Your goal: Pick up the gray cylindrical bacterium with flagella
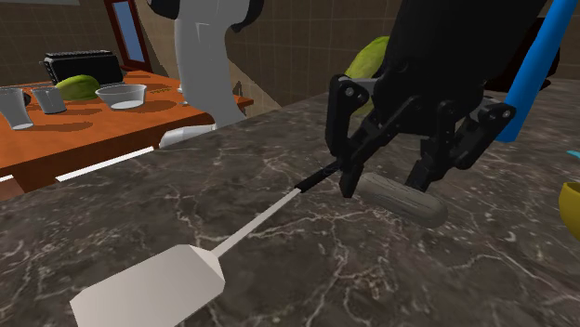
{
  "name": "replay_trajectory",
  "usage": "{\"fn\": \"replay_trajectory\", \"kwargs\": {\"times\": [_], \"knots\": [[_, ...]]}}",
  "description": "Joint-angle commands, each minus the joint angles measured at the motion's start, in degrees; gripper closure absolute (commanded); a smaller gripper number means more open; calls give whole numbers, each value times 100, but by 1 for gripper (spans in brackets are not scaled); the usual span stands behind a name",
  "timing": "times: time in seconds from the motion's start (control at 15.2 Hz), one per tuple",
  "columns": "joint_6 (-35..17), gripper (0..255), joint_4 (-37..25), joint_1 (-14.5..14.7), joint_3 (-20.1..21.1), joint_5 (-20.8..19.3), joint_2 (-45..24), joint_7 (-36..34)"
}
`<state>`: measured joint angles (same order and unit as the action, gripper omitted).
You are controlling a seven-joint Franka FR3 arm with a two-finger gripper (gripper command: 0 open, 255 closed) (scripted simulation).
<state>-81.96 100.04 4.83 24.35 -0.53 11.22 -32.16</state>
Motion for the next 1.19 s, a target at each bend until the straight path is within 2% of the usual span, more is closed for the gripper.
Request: {"fn": "replay_trajectory", "kwargs": {"times": [0.0,0.53,1.12], "knots": [[-19,255,26,0,-1,4,8,2],[-20,255,23,0,-1,1,3,2],[720,255,-961,-7,42,-98,-264,-32]]}}
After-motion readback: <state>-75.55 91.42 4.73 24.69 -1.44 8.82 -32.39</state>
